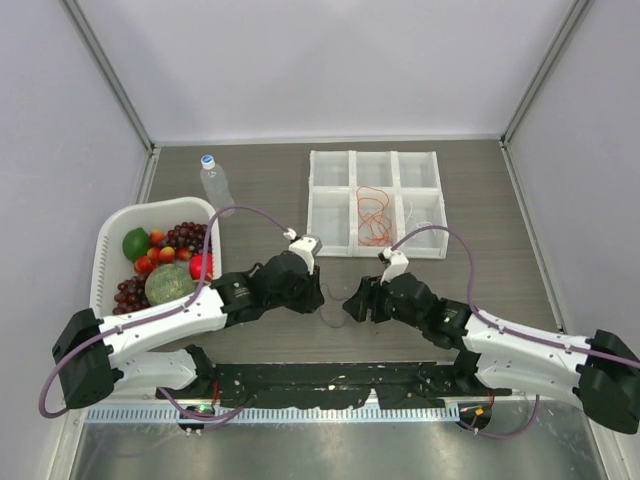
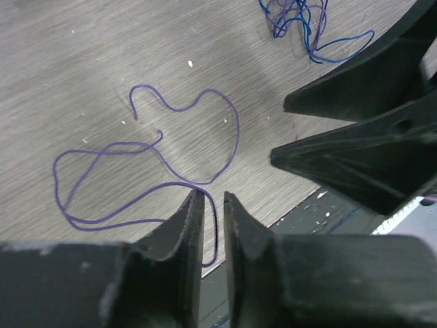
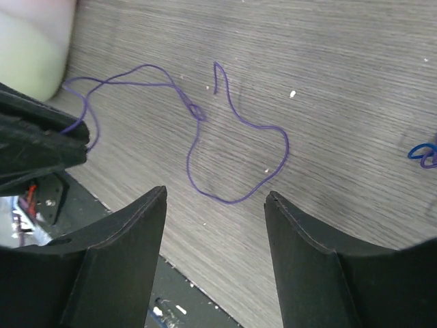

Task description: Untangle the cables

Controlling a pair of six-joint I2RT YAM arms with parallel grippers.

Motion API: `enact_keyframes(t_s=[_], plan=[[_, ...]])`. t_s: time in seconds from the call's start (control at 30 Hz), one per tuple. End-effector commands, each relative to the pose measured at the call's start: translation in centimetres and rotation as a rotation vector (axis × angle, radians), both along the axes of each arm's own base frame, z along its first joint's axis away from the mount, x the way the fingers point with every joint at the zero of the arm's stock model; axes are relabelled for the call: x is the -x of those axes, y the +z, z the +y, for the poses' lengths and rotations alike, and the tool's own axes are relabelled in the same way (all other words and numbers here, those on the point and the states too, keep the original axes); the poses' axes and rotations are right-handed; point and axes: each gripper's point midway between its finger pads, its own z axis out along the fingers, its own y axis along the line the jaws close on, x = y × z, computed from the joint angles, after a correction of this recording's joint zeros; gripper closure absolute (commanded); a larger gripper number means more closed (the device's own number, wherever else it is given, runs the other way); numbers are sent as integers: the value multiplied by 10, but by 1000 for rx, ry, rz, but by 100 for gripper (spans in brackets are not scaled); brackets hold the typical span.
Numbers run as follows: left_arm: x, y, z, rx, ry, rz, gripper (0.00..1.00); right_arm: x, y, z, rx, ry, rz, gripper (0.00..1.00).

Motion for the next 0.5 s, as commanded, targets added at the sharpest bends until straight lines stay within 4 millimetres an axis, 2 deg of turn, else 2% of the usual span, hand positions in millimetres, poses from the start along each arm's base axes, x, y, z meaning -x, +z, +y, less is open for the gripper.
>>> enact_keyframes(t_s=[0.0,0.1,0.17,0.27,0.37,0.4,0.43,0.47], plan=[[-6,13,-19,102,-19,-20,69,-21,19,18,-33,-68,-70,35],[-8,17,-15,101,-16,-29,47,-24,15,15,35,-92,-72,34],[-8,23,-12,111,-20,-46,32,-29,23,10,40,-119,-95,33],[-5,33,-5,119,-29,-72,23,-29,32,11,18,-107,-118,29],[-5,47,7,131,-16,-116,20,-26,37,26,9,-31,-136,27],[-5,52,11,131,-9,-133,18,-24,29,33,37,13,-124,27],[-6,58,17,135,1,-154,18,-27,33,40,45,26,-127,26],[-6,63,23,131,14,-173,18,-30,22,44,90,35,-119,26]])
